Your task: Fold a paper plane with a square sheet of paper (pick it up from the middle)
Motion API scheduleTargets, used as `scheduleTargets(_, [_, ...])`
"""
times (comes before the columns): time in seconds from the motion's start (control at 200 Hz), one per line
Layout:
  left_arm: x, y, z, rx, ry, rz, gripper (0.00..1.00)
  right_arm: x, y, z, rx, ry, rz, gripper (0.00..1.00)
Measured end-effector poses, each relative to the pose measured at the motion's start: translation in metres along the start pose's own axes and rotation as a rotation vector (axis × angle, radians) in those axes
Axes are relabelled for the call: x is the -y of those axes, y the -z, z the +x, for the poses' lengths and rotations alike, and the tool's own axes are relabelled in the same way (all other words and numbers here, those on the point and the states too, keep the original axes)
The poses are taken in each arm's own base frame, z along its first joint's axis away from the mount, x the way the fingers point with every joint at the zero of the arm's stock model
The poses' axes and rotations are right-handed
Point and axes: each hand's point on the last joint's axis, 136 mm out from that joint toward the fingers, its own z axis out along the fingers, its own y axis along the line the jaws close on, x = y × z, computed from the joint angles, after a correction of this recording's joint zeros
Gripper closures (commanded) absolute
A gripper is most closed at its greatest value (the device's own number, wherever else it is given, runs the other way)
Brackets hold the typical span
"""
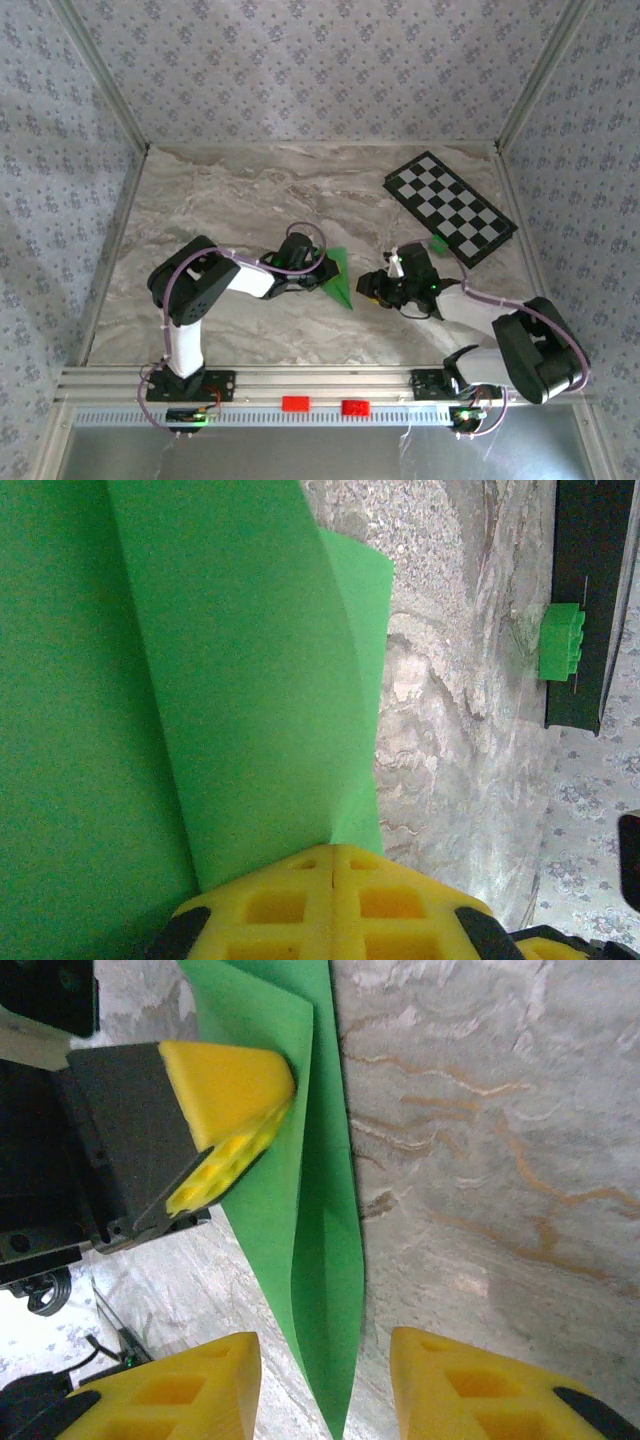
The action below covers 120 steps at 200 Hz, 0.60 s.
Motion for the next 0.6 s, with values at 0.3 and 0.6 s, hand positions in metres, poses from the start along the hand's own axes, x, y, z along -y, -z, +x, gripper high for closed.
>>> scheduleTargets(0.3, [0.000, 0.000, 0.000, 0.000, -0.001, 0.000, 0.97, -0.008, -0.018, 0.005, -0.081, -0.009, -0.035, 0.73])
scheduleTargets(0.6, [0.000, 0.000, 0.000, 0.000, -0.001, 0.000, 0.97, -0.007, -0.032, 0.018, -0.150, -0.014, -0.043, 0.88])
